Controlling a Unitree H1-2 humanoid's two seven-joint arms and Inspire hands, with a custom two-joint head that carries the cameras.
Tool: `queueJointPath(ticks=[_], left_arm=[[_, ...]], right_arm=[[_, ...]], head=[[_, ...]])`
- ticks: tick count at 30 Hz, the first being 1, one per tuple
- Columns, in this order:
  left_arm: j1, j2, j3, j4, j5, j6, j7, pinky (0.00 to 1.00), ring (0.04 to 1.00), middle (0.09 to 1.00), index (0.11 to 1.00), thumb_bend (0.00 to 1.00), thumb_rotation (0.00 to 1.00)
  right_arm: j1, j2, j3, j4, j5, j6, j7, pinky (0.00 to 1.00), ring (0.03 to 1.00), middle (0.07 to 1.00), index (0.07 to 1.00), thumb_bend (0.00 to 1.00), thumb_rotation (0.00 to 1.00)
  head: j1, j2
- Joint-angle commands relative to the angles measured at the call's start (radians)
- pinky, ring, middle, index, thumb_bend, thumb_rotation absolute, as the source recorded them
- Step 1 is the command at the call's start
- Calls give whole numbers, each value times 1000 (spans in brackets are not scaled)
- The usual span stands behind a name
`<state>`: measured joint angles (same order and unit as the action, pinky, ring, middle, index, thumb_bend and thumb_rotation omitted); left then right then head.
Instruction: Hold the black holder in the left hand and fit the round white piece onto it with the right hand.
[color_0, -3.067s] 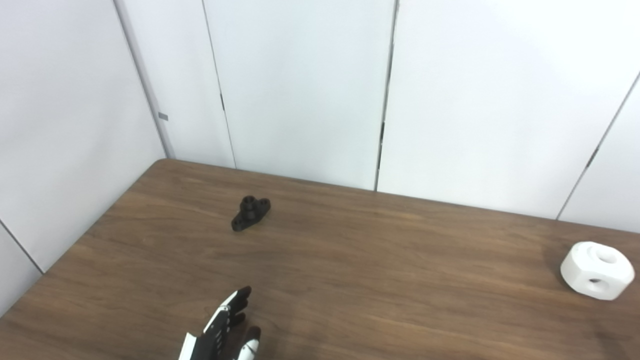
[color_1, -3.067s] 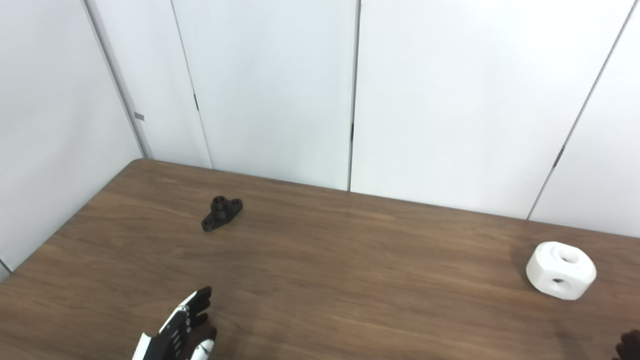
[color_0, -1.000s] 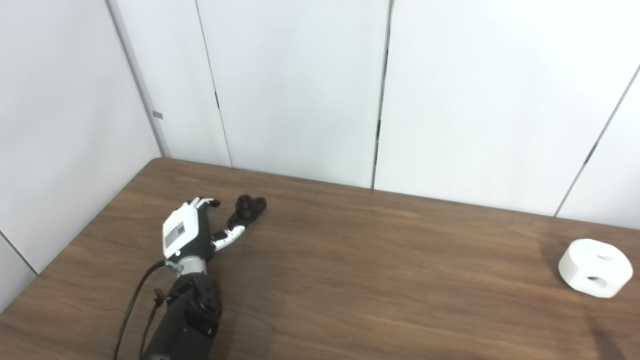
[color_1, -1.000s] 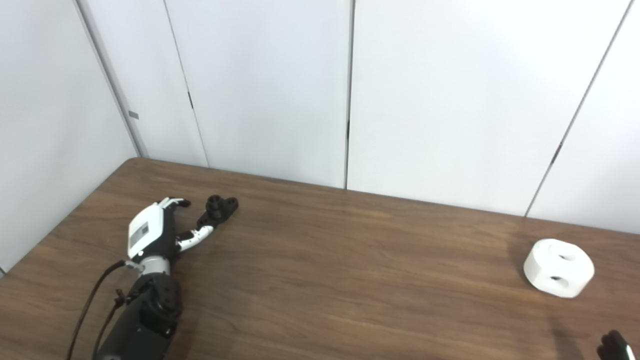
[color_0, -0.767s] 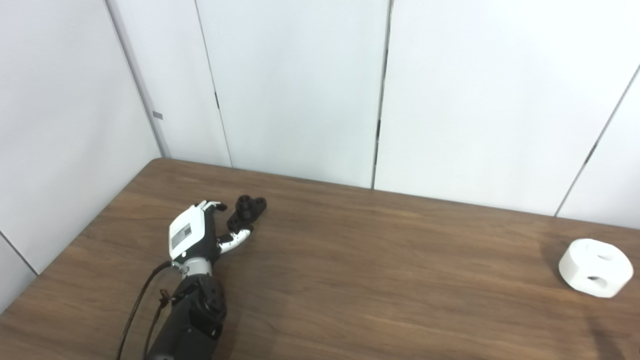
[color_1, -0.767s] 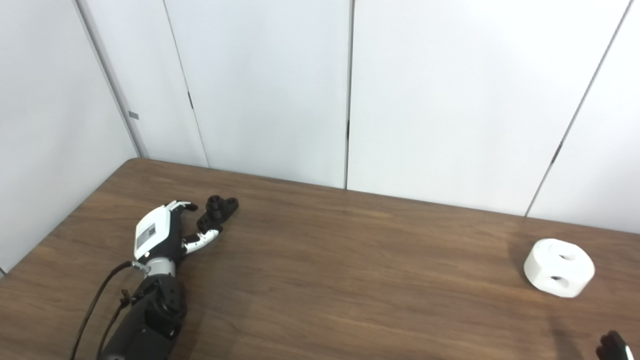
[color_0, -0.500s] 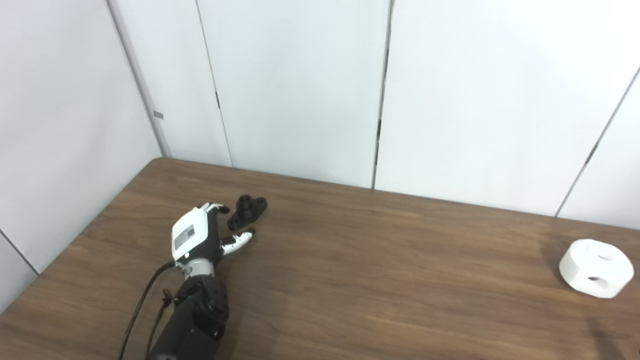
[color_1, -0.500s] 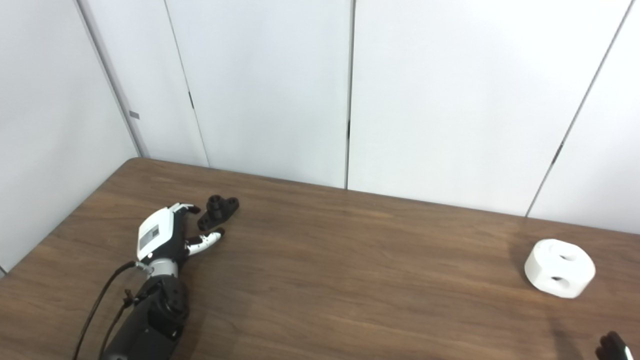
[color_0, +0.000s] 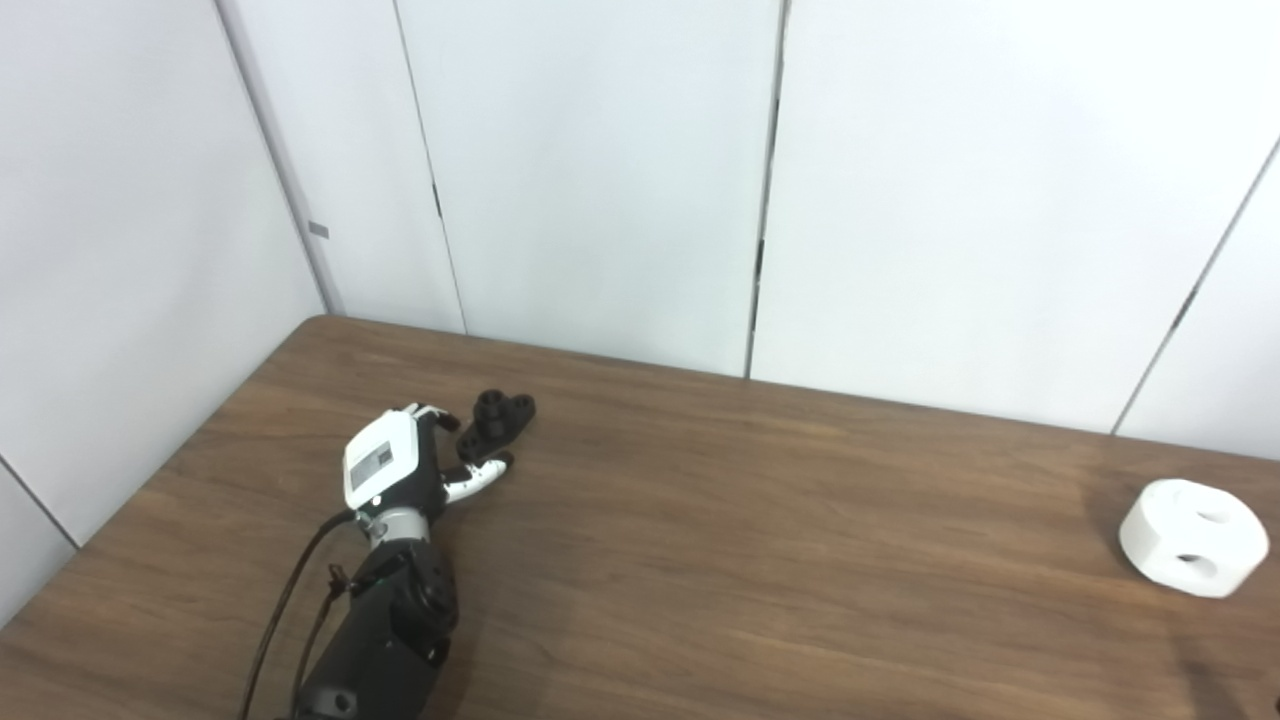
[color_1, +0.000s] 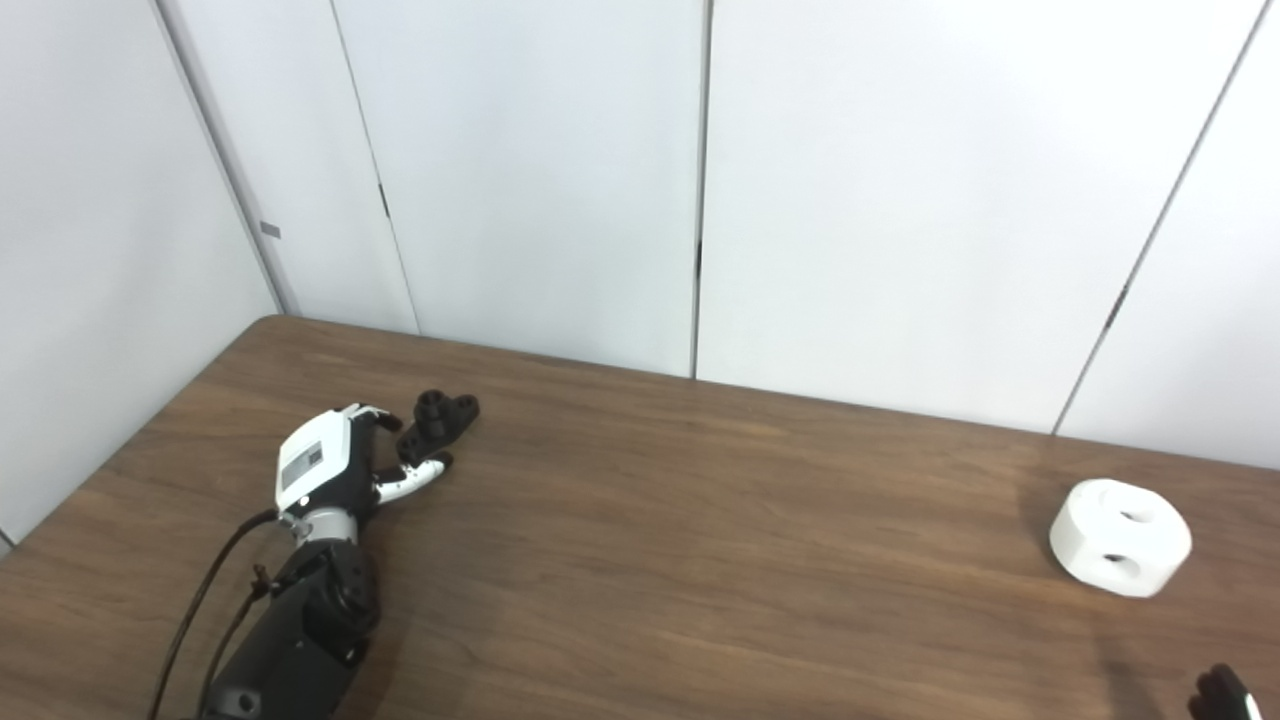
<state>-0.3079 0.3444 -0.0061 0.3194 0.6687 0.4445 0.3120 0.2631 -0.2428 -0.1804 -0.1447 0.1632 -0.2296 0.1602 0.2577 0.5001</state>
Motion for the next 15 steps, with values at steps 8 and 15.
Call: queueJointPath(ticks=[8, 15], left_arm=[[-50, 33, -6, 1, 10, 5, 18, 964, 948, 881, 676, 756, 354], [-47, 20, 10, -6, -25, -22, 26, 975, 950, 875, 618, 739, 299]], right_arm=[[37, 50, 37, 42, 15, 10, 2, 1000, 1000, 1000, 1000, 529, 997], [38, 52, 36, 38, 15, 13, 0, 1000, 1000, 1000, 1000, 503, 1000]], head=[[1, 2], [0, 3]])
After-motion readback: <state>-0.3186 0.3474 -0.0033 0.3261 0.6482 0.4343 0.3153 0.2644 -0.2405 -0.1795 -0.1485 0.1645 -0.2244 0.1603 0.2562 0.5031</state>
